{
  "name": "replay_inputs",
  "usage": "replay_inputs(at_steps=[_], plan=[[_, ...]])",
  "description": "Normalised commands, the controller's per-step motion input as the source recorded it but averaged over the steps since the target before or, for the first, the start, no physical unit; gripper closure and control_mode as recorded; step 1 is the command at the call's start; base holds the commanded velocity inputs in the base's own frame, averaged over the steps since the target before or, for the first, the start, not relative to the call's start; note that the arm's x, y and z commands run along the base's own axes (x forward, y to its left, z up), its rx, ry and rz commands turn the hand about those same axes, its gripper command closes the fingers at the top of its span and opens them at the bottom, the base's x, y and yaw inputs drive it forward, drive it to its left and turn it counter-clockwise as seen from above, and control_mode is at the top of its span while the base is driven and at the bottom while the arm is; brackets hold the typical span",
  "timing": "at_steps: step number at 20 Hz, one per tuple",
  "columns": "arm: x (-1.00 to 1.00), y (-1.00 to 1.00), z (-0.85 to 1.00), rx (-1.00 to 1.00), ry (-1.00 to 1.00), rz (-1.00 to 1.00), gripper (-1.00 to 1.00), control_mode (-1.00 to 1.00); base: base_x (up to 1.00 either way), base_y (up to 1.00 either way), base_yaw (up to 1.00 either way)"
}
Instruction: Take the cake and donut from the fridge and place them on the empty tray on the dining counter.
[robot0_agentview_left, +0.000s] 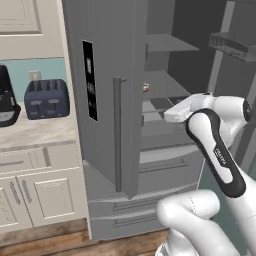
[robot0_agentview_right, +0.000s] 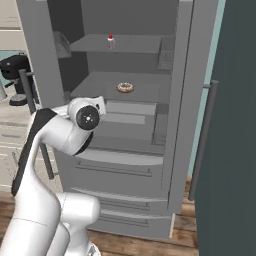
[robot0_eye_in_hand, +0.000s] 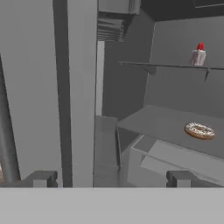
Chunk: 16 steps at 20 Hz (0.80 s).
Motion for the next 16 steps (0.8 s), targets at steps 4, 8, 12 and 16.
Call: replay_inputs(at_steps=[4, 8, 12, 16], plan=[[0.67, -0.06, 0.19, 0.00, 0.03, 0.08, -1.00, -1.00, 0.00, 0.00, 0.00], [0.79, -0.03, 0.24, 0.00, 0.17, 0.06, -1.00, -1.00, 0.00, 0.00, 0.00], [0.78, 0.00, 0.04, 0.00, 0.24, 0.02, -1.00, -1.00, 0.00, 0.00, 0.00], [0.99, 0.02, -0.16, 0.00, 0.04, 0.07, -1.00, -1.00, 0.00, 0.00, 0.00]])
